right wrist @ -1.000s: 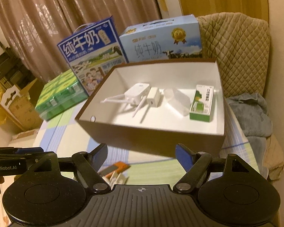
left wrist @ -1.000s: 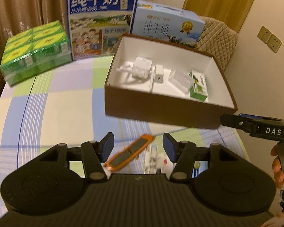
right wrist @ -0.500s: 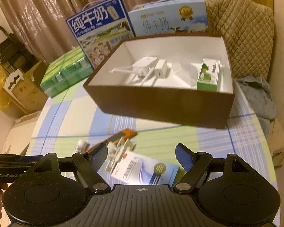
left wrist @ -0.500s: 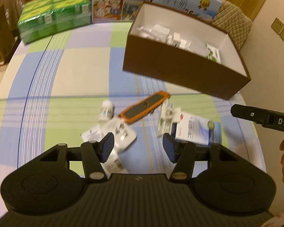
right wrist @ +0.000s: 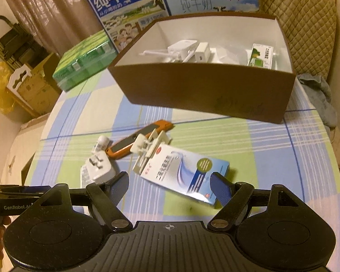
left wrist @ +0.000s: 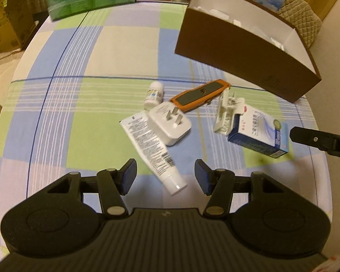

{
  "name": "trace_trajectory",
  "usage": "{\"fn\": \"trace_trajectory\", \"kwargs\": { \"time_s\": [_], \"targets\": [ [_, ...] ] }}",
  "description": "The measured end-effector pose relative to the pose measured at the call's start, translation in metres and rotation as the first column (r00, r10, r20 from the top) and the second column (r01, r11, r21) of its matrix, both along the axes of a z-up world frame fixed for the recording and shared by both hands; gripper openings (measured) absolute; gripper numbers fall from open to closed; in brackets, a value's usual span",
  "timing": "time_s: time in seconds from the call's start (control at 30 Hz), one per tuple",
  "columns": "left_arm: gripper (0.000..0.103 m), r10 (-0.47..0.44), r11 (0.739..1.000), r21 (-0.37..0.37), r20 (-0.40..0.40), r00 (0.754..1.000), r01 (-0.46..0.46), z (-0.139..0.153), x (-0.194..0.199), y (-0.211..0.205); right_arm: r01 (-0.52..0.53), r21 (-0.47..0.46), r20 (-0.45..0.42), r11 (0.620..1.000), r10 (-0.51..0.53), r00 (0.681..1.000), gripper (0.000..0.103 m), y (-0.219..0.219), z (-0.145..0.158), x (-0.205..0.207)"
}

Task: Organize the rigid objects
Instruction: 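Move both tools back from the brown box toward the items on the table, then grasp the white tube with left tool while right tool grasps the white plug adapter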

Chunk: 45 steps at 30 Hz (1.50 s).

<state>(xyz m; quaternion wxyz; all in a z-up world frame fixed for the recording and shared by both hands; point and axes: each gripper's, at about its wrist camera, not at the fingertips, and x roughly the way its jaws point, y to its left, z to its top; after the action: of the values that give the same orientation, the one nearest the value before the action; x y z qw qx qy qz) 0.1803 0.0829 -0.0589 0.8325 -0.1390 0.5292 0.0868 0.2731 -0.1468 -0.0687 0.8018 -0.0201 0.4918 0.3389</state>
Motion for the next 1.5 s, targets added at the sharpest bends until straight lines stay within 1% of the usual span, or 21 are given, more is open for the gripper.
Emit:
{"fn": "trace_trajectory", "kwargs": {
  "time_s": [0.23,0.6,1.0,1.13,1.17,1.33,1.5],
  "targets": [
    [0.052,0.010,1.000,-0.010,-0.024,1.000,-0.010,-0.012,-0.003,0.002,-0.017,-0.015,-0.015,1.000,0.017,1.000,0.076,0.004,-0.008,-0.004],
    [0.052,0.025,1.000,-0.012,-0.068,0.997,-0.026,-0.037,0.005,0.004,0.004,-0.043,-0.033,0.999,-0.005,0.999,0.076,-0.001,-0.019,0.000],
    [0.052,0.017,1.000,0.018,-0.089,0.996,-0.015,-0.060,0.032,0.005,0.020,-0.063,-0.050,0.998,-0.024,0.998,0.076,-0.002,-0.028,0.009],
    [0.049,0.015,0.999,0.030,-0.099,0.995,-0.012,-0.067,0.040,0.005,0.026,-0.072,-0.055,0.997,-0.030,0.998,0.076,-0.003,-0.031,0.013],
    [0.047,0.012,1.000,0.027,-0.096,0.995,-0.010,-0.068,0.040,0.005,0.027,-0.075,-0.057,0.997,-0.031,0.998,0.076,-0.003,-0.032,0.014],
    [0.044,0.001,0.999,0.038,-0.072,0.997,0.002,-0.069,0.035,0.006,0.027,-0.071,-0.058,0.997,-0.032,0.998,0.076,-0.001,-0.032,0.016],
    [0.034,0.023,0.999,0.046,-0.049,0.999,-0.020,-0.068,0.023,0.015,0.002,-0.066,-0.057,0.998,-0.006,0.998,0.076,0.009,-0.031,0.016]
  ]
}}
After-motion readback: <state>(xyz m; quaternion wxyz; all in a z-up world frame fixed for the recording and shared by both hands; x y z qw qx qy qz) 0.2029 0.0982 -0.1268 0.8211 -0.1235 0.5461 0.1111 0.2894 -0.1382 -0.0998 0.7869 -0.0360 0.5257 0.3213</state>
